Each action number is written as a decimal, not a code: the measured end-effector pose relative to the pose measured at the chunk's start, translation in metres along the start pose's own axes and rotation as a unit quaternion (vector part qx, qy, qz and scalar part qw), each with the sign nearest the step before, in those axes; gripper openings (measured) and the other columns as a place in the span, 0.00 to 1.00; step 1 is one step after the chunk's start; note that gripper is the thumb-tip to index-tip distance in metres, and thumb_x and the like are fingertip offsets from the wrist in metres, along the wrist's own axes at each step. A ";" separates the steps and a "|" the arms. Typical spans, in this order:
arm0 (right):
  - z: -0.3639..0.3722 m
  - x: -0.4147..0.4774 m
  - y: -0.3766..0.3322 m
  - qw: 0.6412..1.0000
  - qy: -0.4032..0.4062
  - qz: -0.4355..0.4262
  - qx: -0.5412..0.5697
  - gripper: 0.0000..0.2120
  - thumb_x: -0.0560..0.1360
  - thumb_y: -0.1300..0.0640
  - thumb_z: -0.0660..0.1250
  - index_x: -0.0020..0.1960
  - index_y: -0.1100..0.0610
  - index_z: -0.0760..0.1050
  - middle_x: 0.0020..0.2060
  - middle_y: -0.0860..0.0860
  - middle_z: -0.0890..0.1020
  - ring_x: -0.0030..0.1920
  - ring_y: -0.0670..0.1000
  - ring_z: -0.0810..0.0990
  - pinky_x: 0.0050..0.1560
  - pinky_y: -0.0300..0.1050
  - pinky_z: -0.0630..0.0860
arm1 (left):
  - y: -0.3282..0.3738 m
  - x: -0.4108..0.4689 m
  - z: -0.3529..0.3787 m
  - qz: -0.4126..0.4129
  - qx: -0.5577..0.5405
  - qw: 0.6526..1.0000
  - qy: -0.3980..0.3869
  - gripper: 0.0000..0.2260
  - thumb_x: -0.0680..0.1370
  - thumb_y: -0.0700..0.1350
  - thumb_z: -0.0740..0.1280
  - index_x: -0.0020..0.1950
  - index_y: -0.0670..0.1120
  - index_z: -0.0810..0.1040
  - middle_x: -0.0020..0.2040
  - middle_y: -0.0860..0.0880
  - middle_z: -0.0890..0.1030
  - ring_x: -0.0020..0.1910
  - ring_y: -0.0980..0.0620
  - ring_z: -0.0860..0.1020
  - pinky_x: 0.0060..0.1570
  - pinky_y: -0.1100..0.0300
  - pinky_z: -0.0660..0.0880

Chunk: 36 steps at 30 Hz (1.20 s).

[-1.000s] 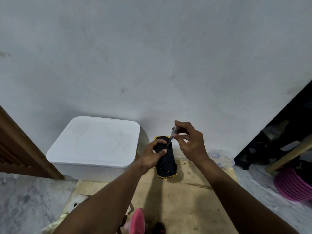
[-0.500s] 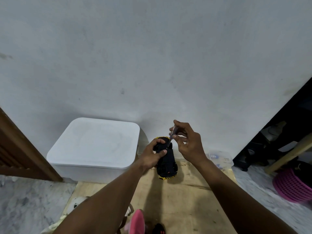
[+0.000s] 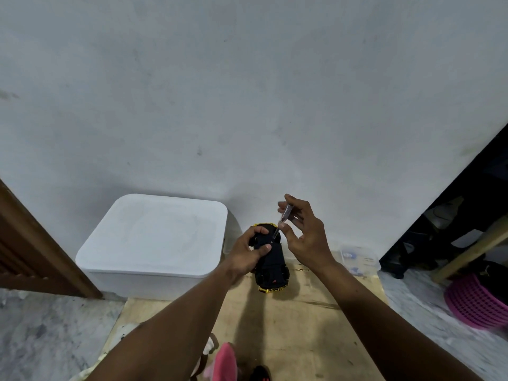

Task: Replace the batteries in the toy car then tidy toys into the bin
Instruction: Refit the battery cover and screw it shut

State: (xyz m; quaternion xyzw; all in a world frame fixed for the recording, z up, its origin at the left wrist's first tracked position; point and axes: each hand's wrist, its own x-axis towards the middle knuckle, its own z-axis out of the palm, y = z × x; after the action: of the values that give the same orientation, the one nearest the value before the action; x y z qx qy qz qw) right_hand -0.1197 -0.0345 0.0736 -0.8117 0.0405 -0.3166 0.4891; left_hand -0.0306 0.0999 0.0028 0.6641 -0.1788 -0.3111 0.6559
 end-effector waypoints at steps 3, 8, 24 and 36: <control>0.001 0.001 0.000 1.000 0.004 0.013 -0.014 0.27 0.75 0.72 0.67 0.67 0.48 0.72 0.50 0.49 0.83 0.53 0.49 0.84 0.53 0.46 0.82 | 0.000 0.002 0.000 0.002 0.006 1.000 0.000 0.12 0.79 0.39 0.69 0.60 0.49 0.76 0.60 0.45 0.77 0.48 0.47 0.80 0.37 0.51 0.81; 0.002 0.003 0.001 1.000 -0.010 -0.002 -0.010 0.27 0.74 0.72 0.68 0.68 0.50 0.72 0.55 0.48 0.82 0.56 0.48 0.83 0.59 0.43 0.79 | -0.001 0.003 -0.002 -0.002 0.006 1.000 0.001 0.12 0.79 0.38 0.69 0.60 0.49 0.75 0.60 0.46 0.77 0.50 0.45 0.80 0.38 0.48 0.82; 0.009 0.006 -0.004 0.999 0.004 0.028 -0.023 0.31 0.75 0.67 0.68 0.69 0.39 0.68 0.44 0.45 0.82 0.48 0.47 0.84 0.46 0.40 0.81 | 0.018 -0.001 -0.001 -0.014 0.000 1.000 -0.006 0.11 0.79 0.39 0.68 0.59 0.51 0.76 0.61 0.45 0.76 0.49 0.45 0.81 0.40 0.46 0.82; -0.005 0.006 0.004 0.974 0.009 0.222 -0.040 0.11 0.77 0.64 0.64 0.54 0.50 0.75 0.42 0.48 0.77 0.42 0.49 0.76 0.37 0.33 0.71 | 0.052 0.000 -0.014 -0.052 -0.006 0.999 -0.011 0.19 0.81 0.36 0.60 0.64 0.57 0.73 0.62 0.49 0.77 0.50 0.41 0.82 0.38 0.52 0.82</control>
State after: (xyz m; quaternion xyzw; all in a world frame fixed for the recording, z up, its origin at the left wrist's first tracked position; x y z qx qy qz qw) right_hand -0.1168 -0.0428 0.0753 -0.7985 0.2366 -0.2058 0.5139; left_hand -0.0125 0.1070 0.0531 0.6648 -0.1493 -0.3538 0.6408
